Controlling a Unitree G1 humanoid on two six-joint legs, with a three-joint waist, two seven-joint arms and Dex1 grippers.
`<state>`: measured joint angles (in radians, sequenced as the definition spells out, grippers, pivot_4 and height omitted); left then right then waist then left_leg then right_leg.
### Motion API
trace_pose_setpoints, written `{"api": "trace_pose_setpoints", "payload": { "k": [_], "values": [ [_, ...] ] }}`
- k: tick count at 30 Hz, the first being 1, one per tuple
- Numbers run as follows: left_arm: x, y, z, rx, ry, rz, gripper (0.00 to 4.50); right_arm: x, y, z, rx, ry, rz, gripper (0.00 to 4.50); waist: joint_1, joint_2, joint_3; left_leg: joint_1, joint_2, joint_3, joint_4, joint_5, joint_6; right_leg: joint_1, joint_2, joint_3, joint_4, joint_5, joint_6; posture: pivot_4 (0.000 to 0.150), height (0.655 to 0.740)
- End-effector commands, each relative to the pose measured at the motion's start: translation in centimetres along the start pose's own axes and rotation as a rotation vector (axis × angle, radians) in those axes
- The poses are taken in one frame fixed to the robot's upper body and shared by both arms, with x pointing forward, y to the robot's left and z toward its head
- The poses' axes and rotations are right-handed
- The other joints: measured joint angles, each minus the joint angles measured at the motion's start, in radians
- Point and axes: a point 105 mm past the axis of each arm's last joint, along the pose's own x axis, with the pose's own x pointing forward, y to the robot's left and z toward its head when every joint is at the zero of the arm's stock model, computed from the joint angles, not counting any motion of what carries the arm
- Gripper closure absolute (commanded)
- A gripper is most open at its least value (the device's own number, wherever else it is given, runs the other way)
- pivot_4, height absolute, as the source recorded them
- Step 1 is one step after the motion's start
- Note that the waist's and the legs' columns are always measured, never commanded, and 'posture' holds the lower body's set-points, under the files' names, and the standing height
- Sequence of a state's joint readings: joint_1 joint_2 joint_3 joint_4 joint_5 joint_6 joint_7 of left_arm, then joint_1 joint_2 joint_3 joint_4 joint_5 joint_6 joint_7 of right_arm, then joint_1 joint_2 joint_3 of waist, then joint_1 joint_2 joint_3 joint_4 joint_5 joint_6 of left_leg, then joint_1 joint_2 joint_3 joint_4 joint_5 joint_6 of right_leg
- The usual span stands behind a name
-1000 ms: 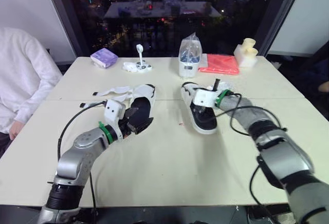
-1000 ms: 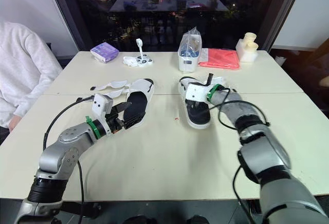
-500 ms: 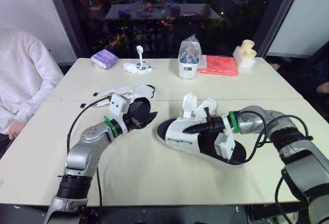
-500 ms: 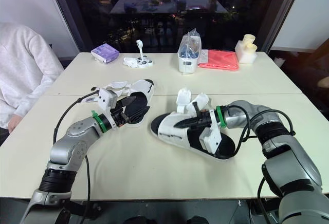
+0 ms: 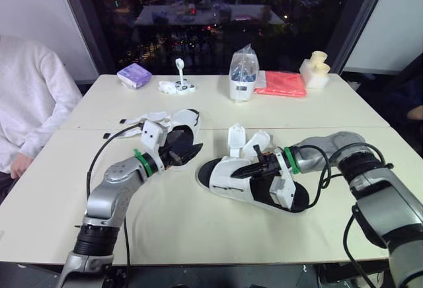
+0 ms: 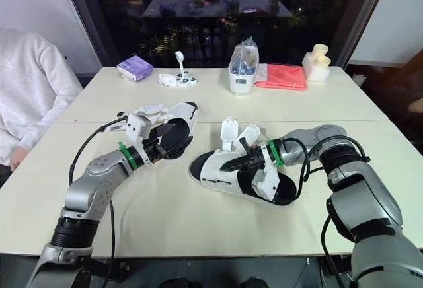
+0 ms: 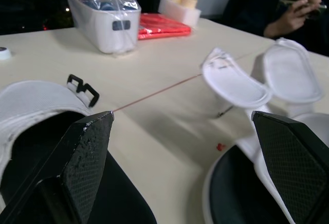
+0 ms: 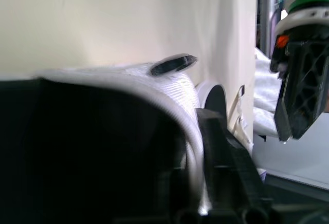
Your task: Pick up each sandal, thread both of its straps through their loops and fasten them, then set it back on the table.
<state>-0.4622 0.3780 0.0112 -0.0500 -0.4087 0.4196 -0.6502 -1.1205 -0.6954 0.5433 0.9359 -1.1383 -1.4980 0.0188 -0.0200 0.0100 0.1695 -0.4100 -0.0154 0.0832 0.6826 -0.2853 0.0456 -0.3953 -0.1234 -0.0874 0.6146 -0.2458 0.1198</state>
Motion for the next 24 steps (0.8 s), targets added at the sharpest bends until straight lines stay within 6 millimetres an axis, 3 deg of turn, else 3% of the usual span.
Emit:
{"api": "trace_pose_setpoints", "payload": {
  "k": [1, 5, 12, 16, 22, 24],
  "values": [
    [0.0, -1.1, 0.4, 0.079, 0.006, -0.072, 0.0, -0.8, -0.8, -1.1, -0.021, 0.049, -0.024, 1.9, 0.0, 0.0, 0.0, 0.0, 0.0, 0.0, 0.0, 0.0, 0.0, 0.0, 0.0, 0.0, 0.0, 0.0, 0.0, 0.15, 0.74],
    [0.3, -1.6, -0.1, 0.124, 0.043, -0.161, 0.0, -2.2, -0.4, -1.8, 0.03, 0.1, -0.016, 0.02, 0.001, 0.0, 0.0, 0.0, 0.0, 0.0, 0.0, 0.0, 0.0, 0.0, 0.0, 0.0, 0.0, 0.0, 0.0, 0.15, 0.74],
    [1.3, -1.3, -0.9, 0.272, 0.116, -0.331, 0.0, -6.2, 1.0, -2.4, 0.231, 0.208, -0.009, 0.02, -0.001, 0.0, 0.0, 0.001, 0.0, 0.001, 0.0, 0.0, 0.0, 0.002, 0.001, 0.0, -0.001, 0.0, 0.0, 0.15, 0.74],
    [1.8, -0.9, -1.5, 0.307, 0.144, -0.413, 1.23, -7.2, 0.9, -2.9, 0.351, 0.304, -0.075, 0.0, 0.0, 0.0, 0.0, 0.002, 0.001, 0.0, 0.0, 0.0, 0.0, 0.004, 0.001, 0.0, -0.002, 0.0, 0.0, 0.15, 0.74],
    [2.1, -0.8, -3.2, 0.346, 0.224, -0.547, 4.34, -8.6, -1.2, -1.9, 0.744, 0.372, -0.248, 0.0, 0.009, 0.001, 0.001, 0.002, 0.002, 0.0, 0.001, 0.0, 0.001, 0.002, 0.0, -0.001, 0.0, 0.0, 0.0, 0.15, 0.74],
    [2.2, -0.9, -3.4, 0.34, 0.238, -0.591, 4.43, -9.1, -1.5, -1.7, 0.826, 0.401, -0.294, 0.0, 0.01, 0.0, 0.001, 0.001, 0.002, 0.0, 0.002, -0.001, 0.002, 0.002, -0.001, -0.001, 0.0, 0.001, -0.001, 0.15, 0.74]
  ]
}}
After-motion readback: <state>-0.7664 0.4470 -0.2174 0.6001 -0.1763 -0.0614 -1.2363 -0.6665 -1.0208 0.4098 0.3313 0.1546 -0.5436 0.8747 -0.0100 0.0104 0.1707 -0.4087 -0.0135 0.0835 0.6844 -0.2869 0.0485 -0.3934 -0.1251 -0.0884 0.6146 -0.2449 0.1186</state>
